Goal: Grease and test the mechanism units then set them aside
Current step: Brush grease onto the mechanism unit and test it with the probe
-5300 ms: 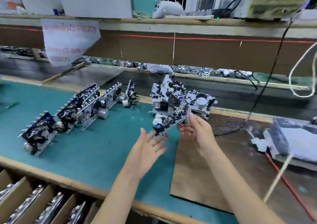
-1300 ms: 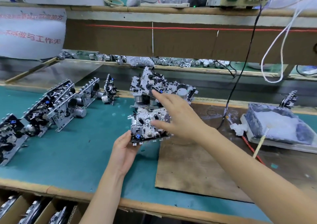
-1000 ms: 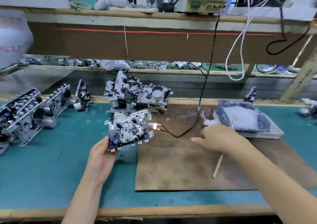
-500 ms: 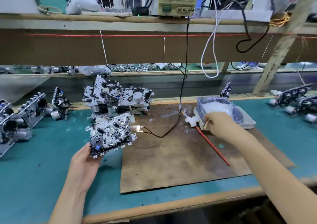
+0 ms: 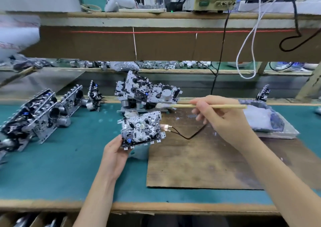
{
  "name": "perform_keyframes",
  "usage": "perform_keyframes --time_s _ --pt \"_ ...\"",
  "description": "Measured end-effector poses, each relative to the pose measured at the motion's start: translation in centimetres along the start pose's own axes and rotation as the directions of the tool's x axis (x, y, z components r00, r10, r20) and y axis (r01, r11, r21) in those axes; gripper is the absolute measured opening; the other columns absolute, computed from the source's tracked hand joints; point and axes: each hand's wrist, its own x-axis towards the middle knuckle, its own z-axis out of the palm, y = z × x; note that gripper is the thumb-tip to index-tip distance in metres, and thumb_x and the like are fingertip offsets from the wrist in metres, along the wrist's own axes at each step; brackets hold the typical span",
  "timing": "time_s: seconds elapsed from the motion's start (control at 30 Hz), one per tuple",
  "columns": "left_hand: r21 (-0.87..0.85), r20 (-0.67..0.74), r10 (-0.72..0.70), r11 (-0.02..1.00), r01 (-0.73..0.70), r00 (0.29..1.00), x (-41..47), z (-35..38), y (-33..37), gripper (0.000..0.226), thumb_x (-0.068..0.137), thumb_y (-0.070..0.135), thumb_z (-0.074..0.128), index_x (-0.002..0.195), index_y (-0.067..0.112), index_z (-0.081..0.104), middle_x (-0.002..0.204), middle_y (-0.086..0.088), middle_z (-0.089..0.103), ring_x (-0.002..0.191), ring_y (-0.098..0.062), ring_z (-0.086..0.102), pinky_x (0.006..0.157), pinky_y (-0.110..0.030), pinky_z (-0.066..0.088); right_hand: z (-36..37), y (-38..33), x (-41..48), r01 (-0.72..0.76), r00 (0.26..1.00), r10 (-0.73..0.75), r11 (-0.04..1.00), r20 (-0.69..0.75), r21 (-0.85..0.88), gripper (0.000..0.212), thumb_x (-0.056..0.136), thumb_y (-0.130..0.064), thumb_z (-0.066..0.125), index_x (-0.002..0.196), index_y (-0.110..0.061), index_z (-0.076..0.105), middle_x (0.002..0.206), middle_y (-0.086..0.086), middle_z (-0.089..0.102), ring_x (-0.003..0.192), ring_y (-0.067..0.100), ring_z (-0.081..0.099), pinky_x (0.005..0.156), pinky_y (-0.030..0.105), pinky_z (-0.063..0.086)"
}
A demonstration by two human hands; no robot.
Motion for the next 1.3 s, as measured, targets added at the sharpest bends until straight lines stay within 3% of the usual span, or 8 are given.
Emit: perform_keyframes --time_s 0.1,0.2,0.4,0.53,0.7,0.97,1.13,1.3 --pt "0.008 0.033 -0.003 1.000 0.003 0.999 -0.1 0.4 -0.1 0.056 0.100 0.005 0.031 0.068 0.013 0.077 0.074 0.000 0.071 0.068 -0.009 0.067 0.060 -0.020 0.054 2.3 -0.3 0.1 0.011 0.997 -0.014 0.999 0.076 0.036 0.014 0.085 -0.029 0.057 0.084 -0.020 0.068 0.069 0.002 0.066 0.056 0.011 0.060 0.049 0.021 0.047" --pt "0.026 0.039 -0.003 1.000 0.002 0.999 -0.2 0.4 0.0 0.048 0.098 0.008 0.035 0.077 0.010 0.077 0.083 -0.004 0.073 0.074 -0.012 0.069 0.062 -0.022 0.055 3.9 0.2 0.4 -0.026 0.993 0.019 0.998 0.118 0.054 0.021 0.080 -0.028 0.055 0.085 -0.014 0.070 0.067 -0.004 0.064 0.055 0.011 0.059 0.050 0.027 0.047" --pt "0.069 0.074 0.011 0.997 -0.017 0.997 -0.1 -0.1 0.0 0.032 0.086 0.016 0.046 0.085 0.011 0.078 0.092 -0.005 0.073 0.082 -0.014 0.068 0.068 -0.023 0.055 5.0 1.2 1.0 0.033 0.986 -0.030 0.999 0.166 -0.015 0.015 0.087 -0.009 0.058 0.087 0.000 0.071 0.064 0.007 0.063 0.057 0.021 0.057 0.053 0.034 0.047" --pt "0.060 0.066 0.008 0.998 -0.012 0.998 0.1 -0.3 -0.1 0.043 0.096 0.008 0.038 0.084 0.012 0.078 0.091 -0.004 0.074 0.082 -0.012 0.068 0.069 -0.022 0.055 5.3 1.5 1.1 0.021 0.985 -0.020 1.000 0.171 -0.006 0.015 0.087 -0.006 0.058 0.089 0.002 0.070 0.068 0.015 0.064 0.058 0.023 0.057 0.056 0.040 0.048" --pt "0.044 0.059 0.004 0.999 -0.007 0.998 -0.1 -0.1 0.0 0.043 0.096 0.007 0.036 0.084 0.012 0.078 0.090 -0.004 0.074 0.080 -0.012 0.069 0.066 -0.022 0.055 5.7 1.8 1.2 0.001 0.985 -0.001 1.000 0.170 -0.004 0.015 0.087 -0.007 0.057 0.090 0.001 0.070 0.067 0.004 0.062 0.057 0.017 0.056 0.055 0.035 0.048" --pt "0.029 0.031 -0.007 1.000 0.006 0.999 -0.1 0.0 0.1 0.045 0.098 0.008 0.036 0.081 0.011 0.078 0.087 -0.004 0.074 0.078 -0.012 0.069 0.065 -0.022 0.055 5.6 1.6 1.3 0.080 0.982 -0.072 0.996 0.173 -0.038 0.016 0.088 -0.006 0.057 0.090 0.002 0.070 0.071 0.014 0.064 0.061 0.023 0.057 0.056 0.042 0.047" --pt "0.011 0.027 -0.005 1.000 0.005 1.000 -0.1 0.1 0.1 0.044 0.096 0.009 0.038 0.078 0.011 0.078 0.084 -0.004 0.074 0.076 -0.011 0.069 0.064 -0.022 0.055 5.4 1.6 1.1 0.125 0.979 -0.107 0.987 0.174 -0.098 0.016 0.088 -0.009 0.056 0.089 0.001 0.068 0.073 0.012 0.065 0.063 0.031 0.059 0.055 0.048 0.049" --pt "0.024 0.029 -0.006 1.000 0.005 1.000 -0.2 0.0 0.1 0.044 0.097 0.009 0.037 0.080 0.011 0.078 0.087 -0.004 0.074 0.078 -0.012 0.068 0.069 -0.023 0.055 5.6 1.7 1.1 0.138 0.975 -0.116 0.985 0.190 -0.107 0.015 0.087 -0.008 0.055 0.086 0.001 0.067 0.070 0.011 0.064 0.059 0.027 0.056 0.054 0.040 0.045"
